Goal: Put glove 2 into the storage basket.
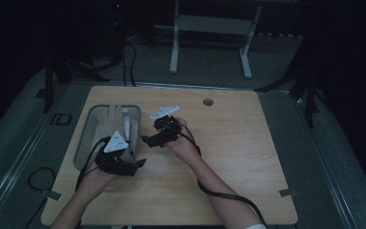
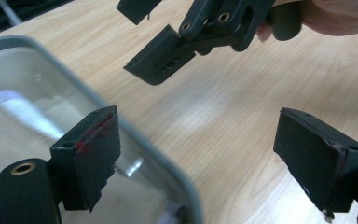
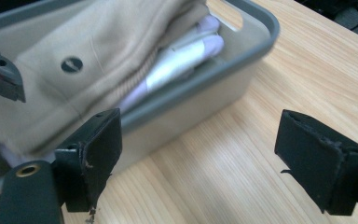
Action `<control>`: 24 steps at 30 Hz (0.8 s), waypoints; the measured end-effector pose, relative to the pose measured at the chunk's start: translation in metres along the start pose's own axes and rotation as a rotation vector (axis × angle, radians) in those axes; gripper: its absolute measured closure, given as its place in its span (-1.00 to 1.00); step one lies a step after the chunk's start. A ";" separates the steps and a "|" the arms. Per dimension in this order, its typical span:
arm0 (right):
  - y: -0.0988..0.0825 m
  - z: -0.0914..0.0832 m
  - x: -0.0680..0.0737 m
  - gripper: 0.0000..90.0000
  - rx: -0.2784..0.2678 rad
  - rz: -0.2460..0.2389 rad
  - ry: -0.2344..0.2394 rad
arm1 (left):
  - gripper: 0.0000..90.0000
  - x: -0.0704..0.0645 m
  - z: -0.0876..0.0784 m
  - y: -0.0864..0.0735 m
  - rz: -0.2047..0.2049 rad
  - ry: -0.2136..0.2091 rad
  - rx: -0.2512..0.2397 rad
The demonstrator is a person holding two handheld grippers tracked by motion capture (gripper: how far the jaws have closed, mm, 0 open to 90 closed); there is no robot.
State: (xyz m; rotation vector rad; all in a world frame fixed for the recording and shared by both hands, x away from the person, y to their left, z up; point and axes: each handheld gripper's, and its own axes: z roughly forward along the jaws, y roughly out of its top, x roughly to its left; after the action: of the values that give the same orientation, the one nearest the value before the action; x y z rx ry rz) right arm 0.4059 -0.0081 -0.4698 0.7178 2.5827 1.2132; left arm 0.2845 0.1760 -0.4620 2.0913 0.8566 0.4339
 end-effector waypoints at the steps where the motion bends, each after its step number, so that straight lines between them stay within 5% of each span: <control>1: 0.000 0.000 0.000 -0.67 0.000 0.000 0.000 | -0.66 0.000 0.000 0.000 0.000 0.000 0.000; 24: -0.070 -0.040 -0.025 -0.66 0.023 0.003 -0.005 | -0.66 -0.051 0.050 0.010 0.067 -0.141 -0.001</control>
State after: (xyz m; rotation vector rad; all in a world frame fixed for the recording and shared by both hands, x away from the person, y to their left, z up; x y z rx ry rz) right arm 0.3884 -0.0851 -0.4985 0.7290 2.5972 1.1827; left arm 0.2809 0.1077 -0.4852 2.1263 0.7060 0.3180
